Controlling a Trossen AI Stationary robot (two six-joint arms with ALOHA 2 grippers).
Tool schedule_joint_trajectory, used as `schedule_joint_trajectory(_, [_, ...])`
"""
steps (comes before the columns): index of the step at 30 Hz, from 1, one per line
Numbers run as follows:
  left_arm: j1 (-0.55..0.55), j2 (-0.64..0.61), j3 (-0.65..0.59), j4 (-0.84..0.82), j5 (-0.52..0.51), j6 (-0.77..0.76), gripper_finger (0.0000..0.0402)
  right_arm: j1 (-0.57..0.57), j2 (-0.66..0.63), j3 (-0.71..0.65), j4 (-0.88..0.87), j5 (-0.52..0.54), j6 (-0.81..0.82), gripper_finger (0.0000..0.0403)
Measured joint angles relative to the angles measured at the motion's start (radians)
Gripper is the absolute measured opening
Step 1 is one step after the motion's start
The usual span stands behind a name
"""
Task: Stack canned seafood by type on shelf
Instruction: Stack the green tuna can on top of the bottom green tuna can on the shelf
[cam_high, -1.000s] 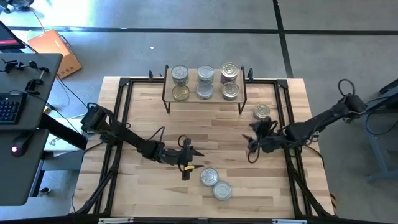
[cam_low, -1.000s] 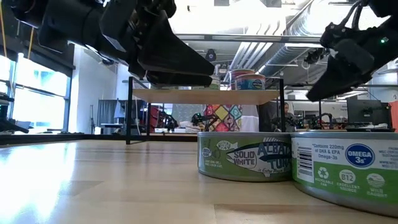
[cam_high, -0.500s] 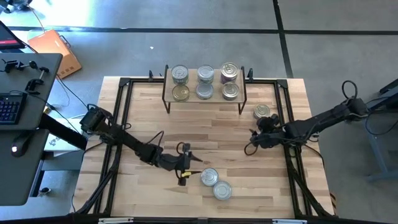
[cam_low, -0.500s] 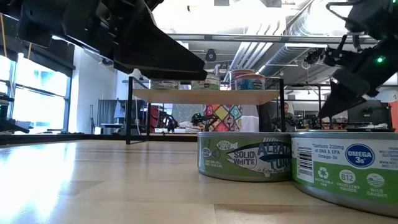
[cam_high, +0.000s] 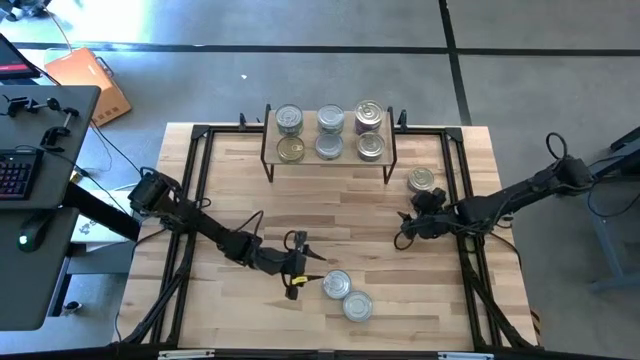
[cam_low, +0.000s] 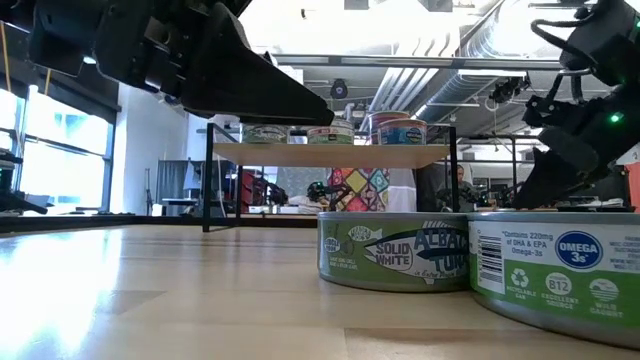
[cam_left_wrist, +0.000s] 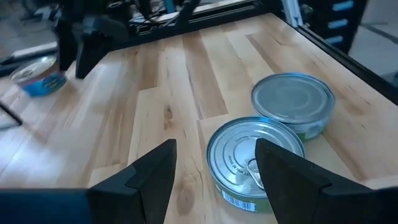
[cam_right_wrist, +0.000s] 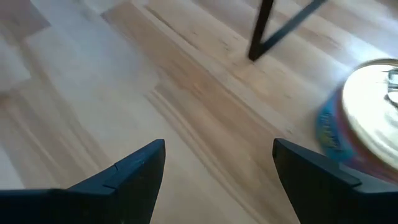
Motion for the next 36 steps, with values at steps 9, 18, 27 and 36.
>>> schedule_joint_trajectory(9, [-0.017,0.0,0.0,0.006,0.095,0.18,0.0211,0.001,0.0,-0.127,0.4,-0.164,-0.158,0.0291])
schedule_joint_trajectory(18, [-0.004,0.059,0.038,0.004,0.217,0.257,0.0211,0.063,0.0,-0.139,0.701,-0.265,-0.375,0.0291])
schedule_joint_trajectory(27, [-0.001,0.246,0.226,-0.132,0.278,0.353,0.0211,0.074,0.0,-0.139,0.723,-0.258,-0.379,0.0291])
schedule_joint_trajectory(36, [0.013,0.245,0.291,-0.332,0.214,0.379,0.0132,0.074,0.0,-0.138,0.725,-0.232,-0.38,0.0291])
